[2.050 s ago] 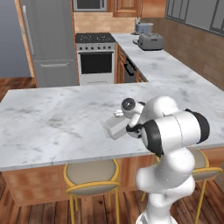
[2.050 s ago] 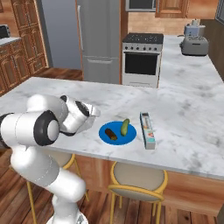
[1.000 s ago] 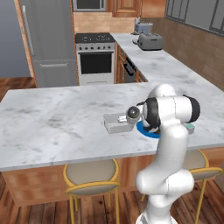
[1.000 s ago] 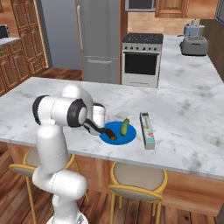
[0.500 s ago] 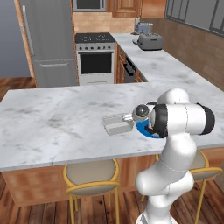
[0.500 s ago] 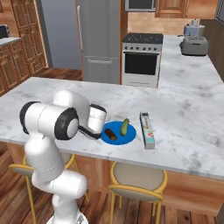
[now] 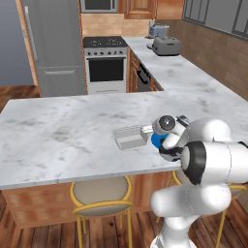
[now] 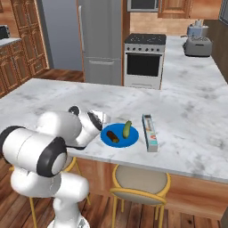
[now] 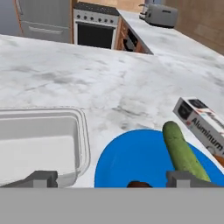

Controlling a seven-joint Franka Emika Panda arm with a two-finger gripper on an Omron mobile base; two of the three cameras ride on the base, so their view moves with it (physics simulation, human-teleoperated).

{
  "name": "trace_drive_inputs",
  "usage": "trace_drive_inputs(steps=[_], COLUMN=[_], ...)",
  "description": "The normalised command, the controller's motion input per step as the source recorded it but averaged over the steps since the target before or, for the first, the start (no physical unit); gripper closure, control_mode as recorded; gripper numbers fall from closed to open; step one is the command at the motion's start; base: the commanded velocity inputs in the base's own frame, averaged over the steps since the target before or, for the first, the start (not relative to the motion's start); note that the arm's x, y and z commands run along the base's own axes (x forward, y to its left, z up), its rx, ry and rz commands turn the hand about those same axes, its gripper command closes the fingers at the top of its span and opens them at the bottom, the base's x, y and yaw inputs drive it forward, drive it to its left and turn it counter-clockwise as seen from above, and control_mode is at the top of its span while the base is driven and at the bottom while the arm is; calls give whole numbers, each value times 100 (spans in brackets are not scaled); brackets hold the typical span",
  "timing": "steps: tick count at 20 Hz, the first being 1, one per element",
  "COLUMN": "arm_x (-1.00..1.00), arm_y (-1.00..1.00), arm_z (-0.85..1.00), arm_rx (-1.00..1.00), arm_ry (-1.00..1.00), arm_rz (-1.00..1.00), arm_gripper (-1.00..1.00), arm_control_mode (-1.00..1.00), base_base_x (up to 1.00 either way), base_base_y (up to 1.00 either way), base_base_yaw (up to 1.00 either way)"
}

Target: Retrieve the tupperware and aluminum foil from the cabinet and place them on the dining counter near the plate with sweet potato and cucumber to prepare for storing leftovers.

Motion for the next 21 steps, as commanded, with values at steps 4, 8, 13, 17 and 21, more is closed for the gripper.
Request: trace_drive_inputs(steps=[4,8,13,17,21], arm_x=[-30,-33,-77,-100,-100], arm_y=[0,-1,-11,-10,-1], arm_z=[100,100,100,100,46], arm_rx=[0,0,0,0,-5], arm_ry=[5,2,8,12,3], arm_rz=[0,0,0,0,1], arm_gripper=[-100,-100,-100,-100,-100], arm_control_mode=[-100,-100,-100,-100,-100], base_base_x=[0,0,0,0,0], base_base_y=[0,0,0,0,0], base_base_yaw=[0,0,0,0,0])
